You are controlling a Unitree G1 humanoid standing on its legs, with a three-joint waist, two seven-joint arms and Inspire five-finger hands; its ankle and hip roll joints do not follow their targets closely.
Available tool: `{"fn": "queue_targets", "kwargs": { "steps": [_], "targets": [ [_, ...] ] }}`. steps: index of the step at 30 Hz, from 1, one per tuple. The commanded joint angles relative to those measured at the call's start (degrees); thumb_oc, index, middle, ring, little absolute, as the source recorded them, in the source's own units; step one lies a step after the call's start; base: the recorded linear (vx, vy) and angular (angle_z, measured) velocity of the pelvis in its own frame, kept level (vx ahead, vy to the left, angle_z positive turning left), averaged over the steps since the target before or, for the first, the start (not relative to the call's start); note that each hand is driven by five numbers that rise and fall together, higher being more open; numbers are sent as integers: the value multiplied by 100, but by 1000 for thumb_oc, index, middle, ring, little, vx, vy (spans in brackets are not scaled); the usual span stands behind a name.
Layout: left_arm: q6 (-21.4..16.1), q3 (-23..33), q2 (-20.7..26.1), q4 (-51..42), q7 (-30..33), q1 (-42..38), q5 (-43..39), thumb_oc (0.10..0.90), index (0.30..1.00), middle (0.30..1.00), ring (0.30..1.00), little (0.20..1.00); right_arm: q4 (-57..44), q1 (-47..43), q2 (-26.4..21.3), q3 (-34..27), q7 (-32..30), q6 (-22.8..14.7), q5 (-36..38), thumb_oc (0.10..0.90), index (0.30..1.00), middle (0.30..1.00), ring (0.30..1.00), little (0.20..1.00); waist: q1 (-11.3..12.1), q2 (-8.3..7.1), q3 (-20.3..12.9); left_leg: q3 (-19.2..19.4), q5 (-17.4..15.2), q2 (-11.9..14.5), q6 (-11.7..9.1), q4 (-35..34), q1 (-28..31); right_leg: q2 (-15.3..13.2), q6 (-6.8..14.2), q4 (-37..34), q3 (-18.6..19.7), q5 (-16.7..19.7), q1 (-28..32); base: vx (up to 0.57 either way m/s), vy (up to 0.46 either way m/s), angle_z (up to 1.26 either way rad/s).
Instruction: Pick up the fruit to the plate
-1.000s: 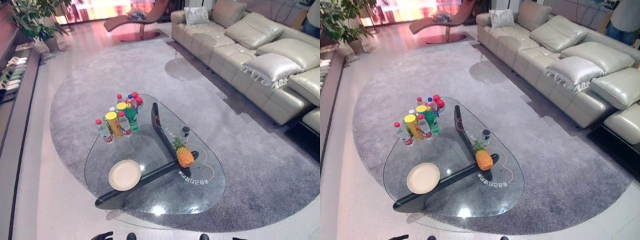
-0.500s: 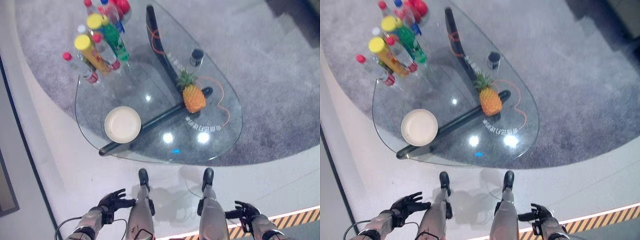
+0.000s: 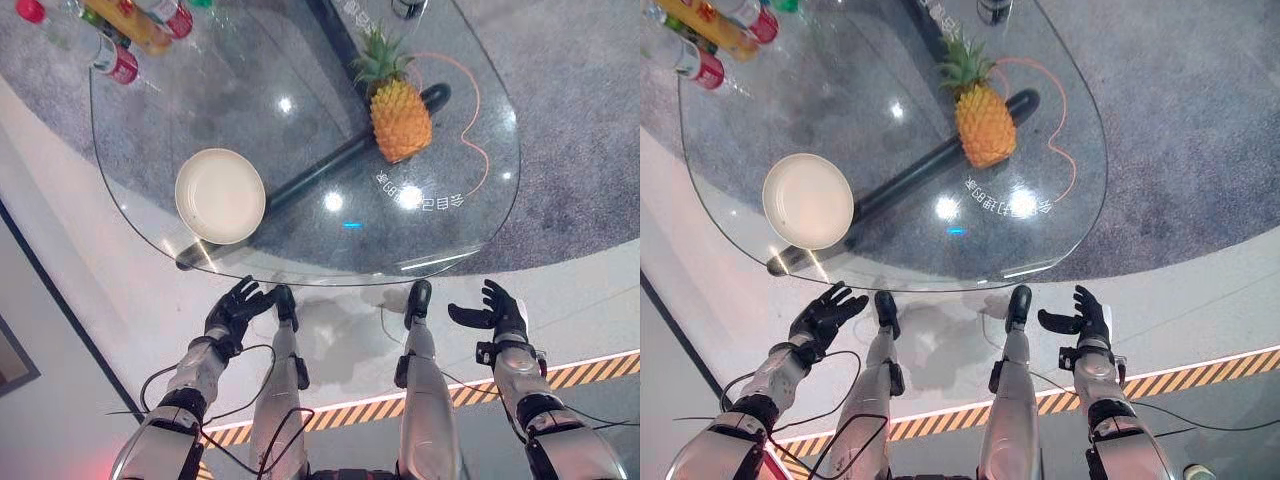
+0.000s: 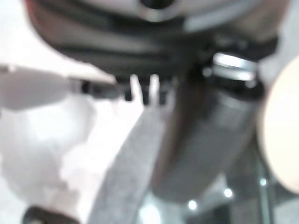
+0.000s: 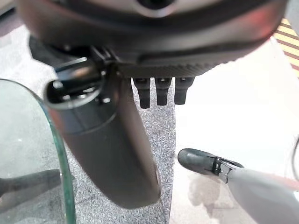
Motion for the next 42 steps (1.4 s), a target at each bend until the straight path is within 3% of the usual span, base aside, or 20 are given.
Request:
{"fn": "queue_targets", "kwargs": {
  "steps": [1, 12, 31, 42],
  "targets": [
    [-340, 298, 470, 214, 504, 101, -243, 800, 900, 900, 900, 900, -83, 191, -254, -176, -275, -222, 260, 800, 900, 900, 900, 900, 74, -302, 10, -567, -554, 91, -8, 1286, -813, -312, 189, 1446, 236, -345, -1028, -24, -62, 7],
    [-579, 536, 566, 286, 1306, 66, -189, 800, 900, 900, 900, 900, -43, -36, -325, -188, -300, -506, 506, 800, 900, 900, 900, 900, 149, -275, 10, -813, -843, -8, 86, 2090, -1467, -272, 58, 2176, 304, -597, -1681, 9, -30, 5],
    [-630, 445, 615, 192, 1194, 146, -36, 800, 900, 900, 900, 900, -272, -208, -511, -195, -496, -744, 664, 800, 900, 900, 900, 900, 246, -276, 10, -857, -843, -8, 104, 2194, -1615, -340, 8, 2310, 134, -614, -1806, 2, -6, 2],
    [-657, 345, 676, 275, 1093, 130, -19, 800, 900, 900, 900, 900, -218, -381, -870, -513, -1281, -893, 808, 800, 900, 900, 900, 900, 270, -299, 10, -818, -792, 25, 98, 2063, -1600, -352, 25, 2193, 36, -555, -1770, 0, 0, 0]
  ]
}}
